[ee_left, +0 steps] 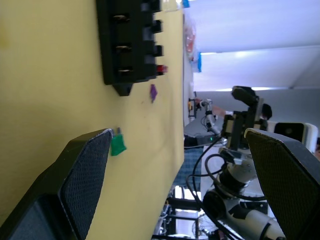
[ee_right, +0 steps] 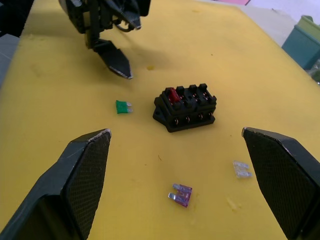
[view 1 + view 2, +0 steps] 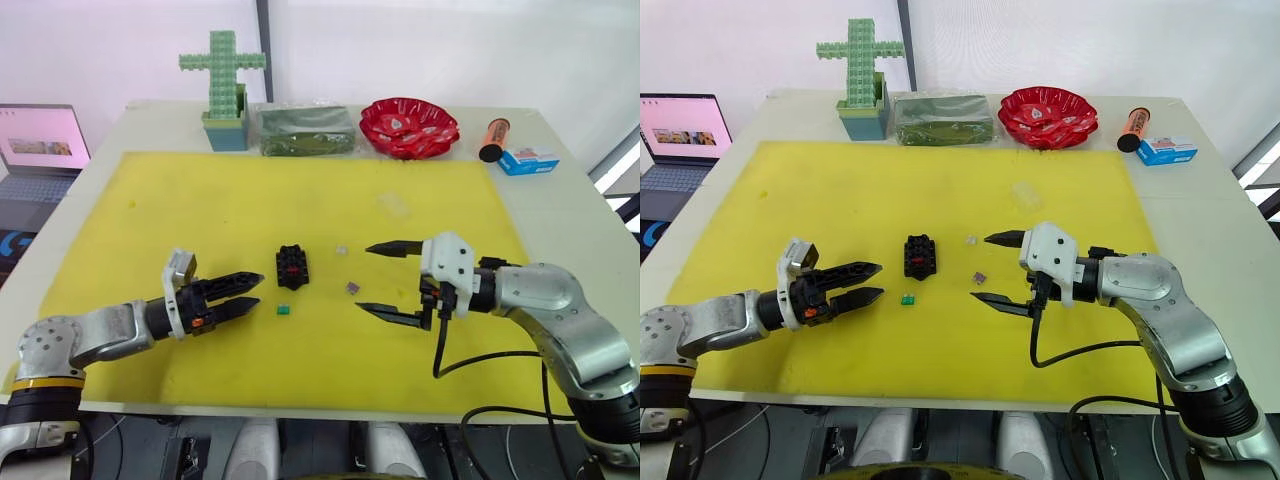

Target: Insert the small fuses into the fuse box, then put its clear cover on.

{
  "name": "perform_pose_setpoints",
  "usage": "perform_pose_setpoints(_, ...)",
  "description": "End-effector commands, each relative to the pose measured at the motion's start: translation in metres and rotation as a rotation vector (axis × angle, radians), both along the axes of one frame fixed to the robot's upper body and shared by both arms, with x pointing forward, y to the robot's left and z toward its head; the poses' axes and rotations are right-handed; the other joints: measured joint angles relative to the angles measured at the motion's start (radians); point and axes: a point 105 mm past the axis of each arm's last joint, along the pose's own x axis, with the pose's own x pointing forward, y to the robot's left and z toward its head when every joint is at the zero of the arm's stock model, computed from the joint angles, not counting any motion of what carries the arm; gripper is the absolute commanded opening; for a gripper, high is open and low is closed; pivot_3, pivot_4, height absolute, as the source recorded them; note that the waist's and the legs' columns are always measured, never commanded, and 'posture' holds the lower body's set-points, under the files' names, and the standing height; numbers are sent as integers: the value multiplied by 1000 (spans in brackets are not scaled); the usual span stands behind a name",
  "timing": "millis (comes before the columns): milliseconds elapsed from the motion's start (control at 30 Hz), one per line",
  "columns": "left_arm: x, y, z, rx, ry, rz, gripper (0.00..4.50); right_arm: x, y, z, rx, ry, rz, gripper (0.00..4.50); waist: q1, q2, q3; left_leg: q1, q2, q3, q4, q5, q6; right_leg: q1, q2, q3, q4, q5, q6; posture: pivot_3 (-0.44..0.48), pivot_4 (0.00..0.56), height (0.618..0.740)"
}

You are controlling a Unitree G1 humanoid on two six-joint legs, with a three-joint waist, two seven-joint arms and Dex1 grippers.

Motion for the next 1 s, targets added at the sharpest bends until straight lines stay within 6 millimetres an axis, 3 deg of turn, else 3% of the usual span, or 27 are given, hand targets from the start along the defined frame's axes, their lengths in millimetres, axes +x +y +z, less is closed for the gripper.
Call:
perform_pose_setpoints(33, -3, -5, 2, -7, 5, -40, 4500, -4, 2, 15, 18, -55, 9, 4476, 0, 0, 0, 0, 0, 0, 0, 0, 0, 0, 0, 0, 0, 0, 0, 0, 150, 740)
perform_pose_setpoints(1000, -16, -35, -31, 103, 136, -171, 4500, -6, 3, 10, 26, -36, -19, 4476, 1, 1, -1, 0, -4, 1, 1, 0, 0, 2, -5, 0, -3, 0, 0, 0, 150, 740)
